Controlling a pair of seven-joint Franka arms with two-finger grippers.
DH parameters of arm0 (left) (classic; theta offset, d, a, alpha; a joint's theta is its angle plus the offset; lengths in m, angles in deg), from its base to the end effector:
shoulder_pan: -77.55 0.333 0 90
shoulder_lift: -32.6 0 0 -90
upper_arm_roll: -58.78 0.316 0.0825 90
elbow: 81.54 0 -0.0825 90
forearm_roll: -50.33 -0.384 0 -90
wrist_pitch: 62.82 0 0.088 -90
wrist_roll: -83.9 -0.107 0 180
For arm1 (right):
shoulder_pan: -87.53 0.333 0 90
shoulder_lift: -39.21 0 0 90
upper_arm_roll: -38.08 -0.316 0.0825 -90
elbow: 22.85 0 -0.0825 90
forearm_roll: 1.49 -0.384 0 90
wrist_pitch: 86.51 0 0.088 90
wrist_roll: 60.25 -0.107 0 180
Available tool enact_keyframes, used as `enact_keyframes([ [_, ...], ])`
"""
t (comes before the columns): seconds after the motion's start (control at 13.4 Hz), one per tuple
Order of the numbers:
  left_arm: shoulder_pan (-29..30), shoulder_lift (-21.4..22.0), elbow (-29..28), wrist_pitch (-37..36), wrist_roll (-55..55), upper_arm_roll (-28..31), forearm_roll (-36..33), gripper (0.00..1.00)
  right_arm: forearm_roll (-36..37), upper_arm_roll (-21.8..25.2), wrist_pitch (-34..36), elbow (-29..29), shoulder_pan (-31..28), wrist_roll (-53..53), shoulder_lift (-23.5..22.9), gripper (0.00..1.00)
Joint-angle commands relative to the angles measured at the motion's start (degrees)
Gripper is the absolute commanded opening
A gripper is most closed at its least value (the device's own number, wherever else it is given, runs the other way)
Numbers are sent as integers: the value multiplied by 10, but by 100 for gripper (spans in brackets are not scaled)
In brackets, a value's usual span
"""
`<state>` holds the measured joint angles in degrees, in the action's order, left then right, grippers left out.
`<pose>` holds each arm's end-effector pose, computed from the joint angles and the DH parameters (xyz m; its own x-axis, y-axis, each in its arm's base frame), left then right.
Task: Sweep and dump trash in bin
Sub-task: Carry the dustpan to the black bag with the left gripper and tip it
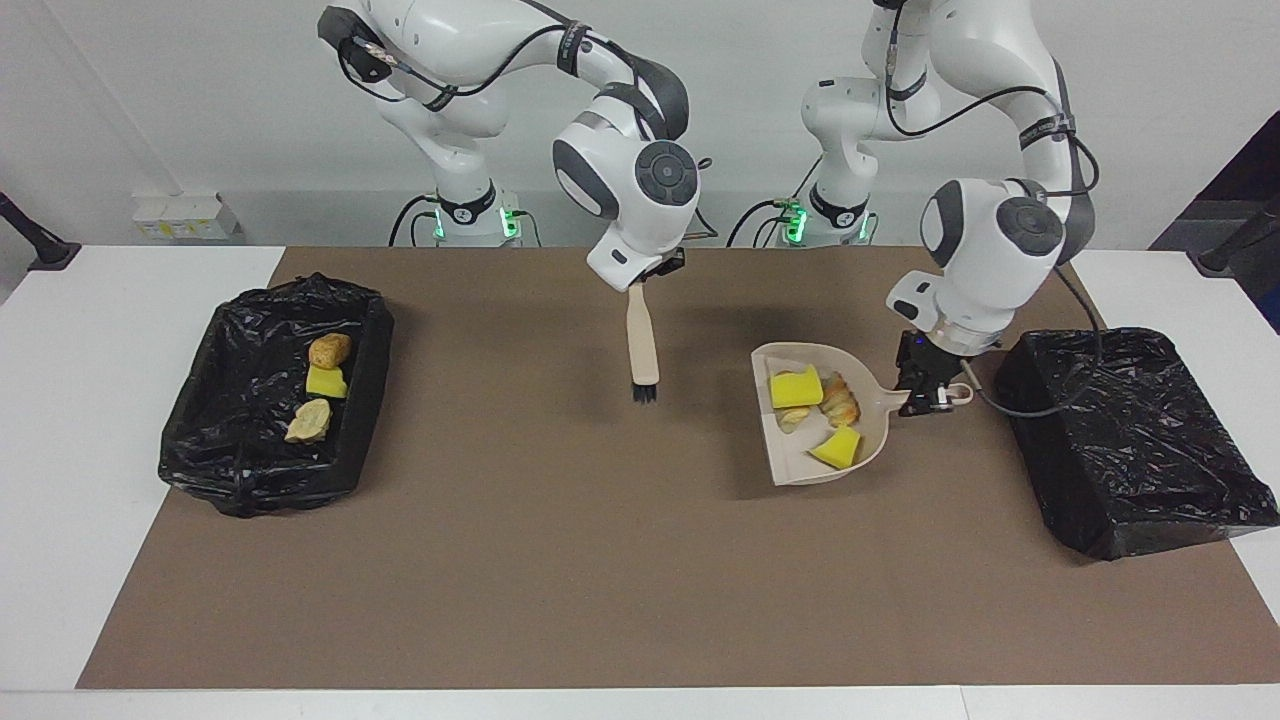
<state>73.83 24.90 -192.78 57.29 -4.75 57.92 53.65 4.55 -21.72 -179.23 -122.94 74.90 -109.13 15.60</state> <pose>0.5882 -0.0497 0.4164 -0.0281 -0.9982 0.0531 -0.9995 0.0272 -0.0184 0.4409 0.3816 0.4140 0.9172 -0.0001 -0.3983 0.0310 -0.9970 0.0715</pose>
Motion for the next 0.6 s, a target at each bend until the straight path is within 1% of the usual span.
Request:
enact_keyframes([
  [0.0, 83, 5, 30, -33, -64, -6, 31, 0, -30, -8, -92, -98, -4, -29, 58, 0],
  [0.22, 170, -7, 76, -62, -98, -6, 32, 0, -30, -31, -187, -163, 6, -50, 57, 0],
  [0.37, 204, -24, 124, -73, -107, -3, 25, 0, -31, -38, -203, -171, 17, -53, 54, 0],
  [0.52, 246, -42, 160, -79, -125, -3, 24, 0, -31, -38, -215, -177, 32, -50, 41, 0],
])
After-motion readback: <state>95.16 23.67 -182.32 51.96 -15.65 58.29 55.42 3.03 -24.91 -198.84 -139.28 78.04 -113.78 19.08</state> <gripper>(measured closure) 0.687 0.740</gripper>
